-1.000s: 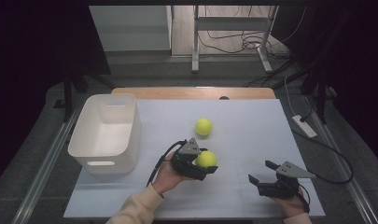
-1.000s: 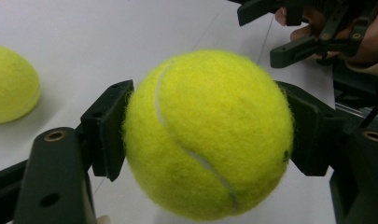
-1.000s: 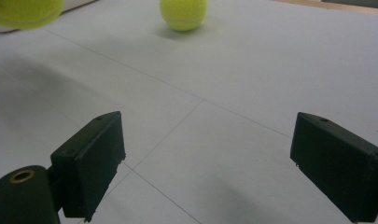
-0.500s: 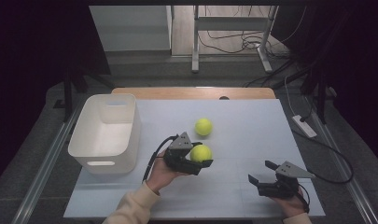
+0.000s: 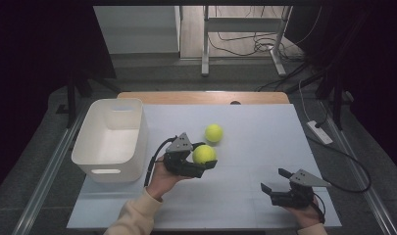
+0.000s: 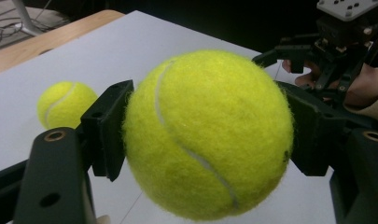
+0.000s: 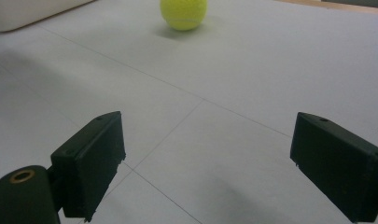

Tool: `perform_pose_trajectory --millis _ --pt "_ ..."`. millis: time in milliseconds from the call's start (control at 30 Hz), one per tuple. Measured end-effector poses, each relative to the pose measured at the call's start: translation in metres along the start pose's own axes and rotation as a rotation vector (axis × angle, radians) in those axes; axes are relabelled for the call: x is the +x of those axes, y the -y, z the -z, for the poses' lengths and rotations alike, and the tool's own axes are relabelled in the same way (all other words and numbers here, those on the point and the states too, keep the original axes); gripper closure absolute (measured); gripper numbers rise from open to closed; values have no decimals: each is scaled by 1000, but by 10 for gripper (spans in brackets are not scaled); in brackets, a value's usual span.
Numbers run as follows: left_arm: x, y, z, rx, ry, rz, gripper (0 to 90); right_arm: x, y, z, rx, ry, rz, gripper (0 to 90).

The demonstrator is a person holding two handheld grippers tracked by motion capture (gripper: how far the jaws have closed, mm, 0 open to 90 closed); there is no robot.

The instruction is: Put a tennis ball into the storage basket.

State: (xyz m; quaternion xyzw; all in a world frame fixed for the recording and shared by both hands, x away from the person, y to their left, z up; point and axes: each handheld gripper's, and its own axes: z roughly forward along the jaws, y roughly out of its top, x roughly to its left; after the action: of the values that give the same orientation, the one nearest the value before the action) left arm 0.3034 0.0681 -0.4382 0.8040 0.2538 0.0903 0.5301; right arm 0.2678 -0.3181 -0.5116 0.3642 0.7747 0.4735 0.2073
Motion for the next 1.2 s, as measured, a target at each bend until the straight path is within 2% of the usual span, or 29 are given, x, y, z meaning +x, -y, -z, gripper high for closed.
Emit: perform_pose_trajectory --millis 1200 --pt "16 -5 36 -84 -101 27 267 0 0 0 1 2 2 101"
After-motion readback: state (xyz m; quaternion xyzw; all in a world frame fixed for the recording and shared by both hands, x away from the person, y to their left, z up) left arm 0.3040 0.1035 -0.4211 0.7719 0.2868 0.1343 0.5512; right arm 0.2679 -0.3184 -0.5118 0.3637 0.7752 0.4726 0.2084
